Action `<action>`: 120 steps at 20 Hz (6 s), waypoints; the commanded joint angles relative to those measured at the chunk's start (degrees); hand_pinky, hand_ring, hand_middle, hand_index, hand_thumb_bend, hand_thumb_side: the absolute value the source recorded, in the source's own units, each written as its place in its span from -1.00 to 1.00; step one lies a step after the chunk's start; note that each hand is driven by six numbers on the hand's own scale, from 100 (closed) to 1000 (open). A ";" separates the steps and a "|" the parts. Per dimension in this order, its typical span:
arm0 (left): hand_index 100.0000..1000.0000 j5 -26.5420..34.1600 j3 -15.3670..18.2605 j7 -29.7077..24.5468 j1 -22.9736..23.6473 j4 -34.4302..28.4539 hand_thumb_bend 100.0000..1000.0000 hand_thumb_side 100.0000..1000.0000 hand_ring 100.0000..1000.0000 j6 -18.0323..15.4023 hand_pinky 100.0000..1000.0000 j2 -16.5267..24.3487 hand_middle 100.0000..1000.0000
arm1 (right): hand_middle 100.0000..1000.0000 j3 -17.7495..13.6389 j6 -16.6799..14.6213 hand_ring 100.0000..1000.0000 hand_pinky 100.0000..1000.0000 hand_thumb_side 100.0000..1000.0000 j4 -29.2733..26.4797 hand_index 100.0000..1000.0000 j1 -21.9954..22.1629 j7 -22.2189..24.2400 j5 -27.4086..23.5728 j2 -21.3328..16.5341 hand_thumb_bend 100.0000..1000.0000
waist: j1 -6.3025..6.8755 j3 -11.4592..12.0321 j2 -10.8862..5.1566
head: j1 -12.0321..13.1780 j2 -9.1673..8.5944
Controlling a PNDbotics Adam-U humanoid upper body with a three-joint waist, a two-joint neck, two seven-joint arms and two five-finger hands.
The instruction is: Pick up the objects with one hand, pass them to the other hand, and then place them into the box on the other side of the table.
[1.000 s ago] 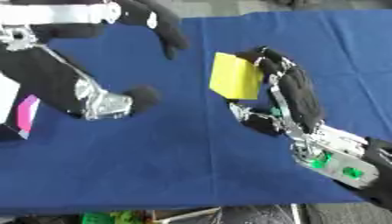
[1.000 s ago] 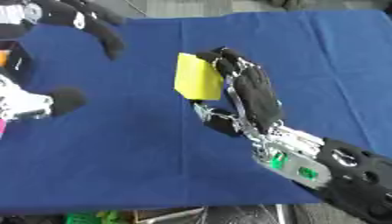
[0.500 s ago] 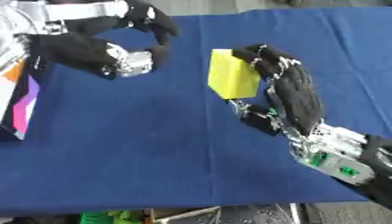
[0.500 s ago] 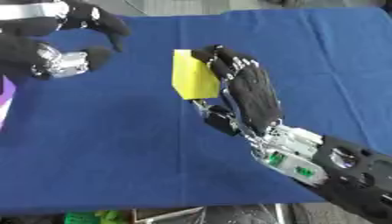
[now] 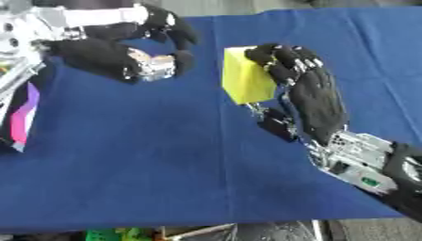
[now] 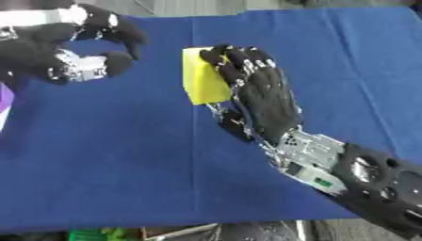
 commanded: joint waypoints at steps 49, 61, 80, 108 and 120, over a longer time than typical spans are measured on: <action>0.89 -7.33 -4.72 10.81 -0.27 -8.79 -0.56 0.35 1.00 7.99 1.00 -1.60 0.44 | -0.16 1.65 14.99 0.11 0.31 -1.00 -0.57 -0.04 0.78 -8.95 18.54 1.52 -0.58 | 0.22 0.50 -0.12 | -0.30 -1.50; 0.86 -4.73 -4.62 23.62 0.37 -16.16 -0.45 0.14 1.00 10.36 1.00 3.95 0.39 | -0.16 1.73 17.26 0.08 0.29 -1.00 -0.57 -0.04 1.80 -8.91 18.72 1.16 -0.58 | 0.72 0.32 -0.01 | -1.43 -0.72; 1.00 -13.81 -2.81 10.10 3.60 4.35 -0.43 0.28 1.00 -2.12 1.00 0.00 0.50 | -0.12 1.32 18.89 0.07 0.33 -1.00 -0.57 0.02 0.28 -12.05 19.14 2.26 -0.72 | 0.33 0.12 -0.14 | -1.47 -1.10; 1.00 -12.51 2.31 -2.86 1.78 16.10 -0.57 0.58 1.00 -13.68 1.00 -7.08 0.52 | -0.11 1.71 13.61 0.08 0.34 -1.00 -0.57 0.03 -2.18 -12.05 16.90 3.06 -0.79 | 0.13 -0.08 0.04 | -2.21 1.29; 0.99 -12.45 2.59 -4.82 0.80 16.77 -0.58 0.58 1.00 -14.22 1.00 -9.69 0.51 | -0.11 1.89 10.54 0.08 0.35 -1.00 -0.57 0.03 -3.51 -12.05 16.32 3.24 -0.78 | 0.03 -0.21 0.10 | -2.49 1.33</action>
